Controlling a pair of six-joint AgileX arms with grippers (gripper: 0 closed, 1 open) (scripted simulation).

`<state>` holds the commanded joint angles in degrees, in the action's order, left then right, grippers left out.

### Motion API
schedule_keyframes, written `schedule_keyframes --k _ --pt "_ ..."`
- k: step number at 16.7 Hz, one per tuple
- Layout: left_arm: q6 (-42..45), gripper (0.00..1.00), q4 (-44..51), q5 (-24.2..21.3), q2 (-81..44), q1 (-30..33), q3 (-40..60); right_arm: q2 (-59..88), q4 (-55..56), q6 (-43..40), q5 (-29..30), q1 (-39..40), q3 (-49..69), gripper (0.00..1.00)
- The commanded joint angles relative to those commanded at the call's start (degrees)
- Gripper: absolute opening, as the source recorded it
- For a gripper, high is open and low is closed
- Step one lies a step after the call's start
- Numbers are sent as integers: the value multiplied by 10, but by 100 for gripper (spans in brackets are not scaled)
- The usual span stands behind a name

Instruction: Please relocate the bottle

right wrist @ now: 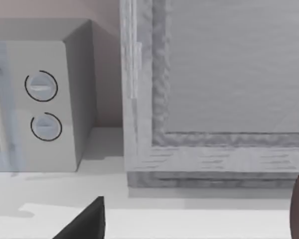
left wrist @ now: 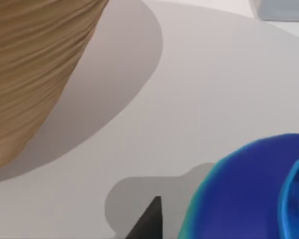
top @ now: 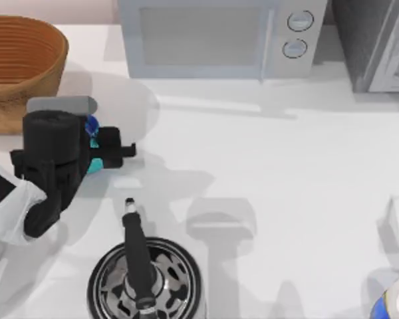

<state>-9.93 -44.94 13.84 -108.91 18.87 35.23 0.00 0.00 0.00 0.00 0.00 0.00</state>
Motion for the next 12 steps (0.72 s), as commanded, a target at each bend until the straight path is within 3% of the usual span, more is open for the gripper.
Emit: schedule_keyframes --k 6,12 --pt "0 98 0 0 0 0 0 0 0 0 0 0 0 100" --pt "0 100 0 0 0 0 0 0 0 0 0 0 0 100"
